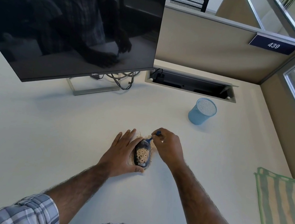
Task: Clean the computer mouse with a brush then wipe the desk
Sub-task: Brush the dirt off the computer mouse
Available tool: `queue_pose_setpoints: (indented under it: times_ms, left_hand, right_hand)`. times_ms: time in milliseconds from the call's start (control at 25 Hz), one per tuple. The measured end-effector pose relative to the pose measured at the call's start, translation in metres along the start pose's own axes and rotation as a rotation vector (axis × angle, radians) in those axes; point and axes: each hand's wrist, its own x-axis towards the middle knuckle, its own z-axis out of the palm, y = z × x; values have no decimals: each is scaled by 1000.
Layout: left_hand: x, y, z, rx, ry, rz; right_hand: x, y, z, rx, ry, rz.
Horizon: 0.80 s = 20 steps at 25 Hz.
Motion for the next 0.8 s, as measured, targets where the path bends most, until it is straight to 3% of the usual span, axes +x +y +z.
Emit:
queue_pose_setpoints:
  times_ms: [320, 600, 800]
  left_hand:
    - [0, 0, 0, -15, 8, -3]
    - [0, 1, 0, 3, 8, -4]
    - [0, 3, -1, 12, 0, -7]
  right_hand:
    - [0, -1, 3, -144, 62, -35]
    - [-12, 3, 2, -90, 107, -94]
    - [-24, 4, 5, -58, 42, -146]
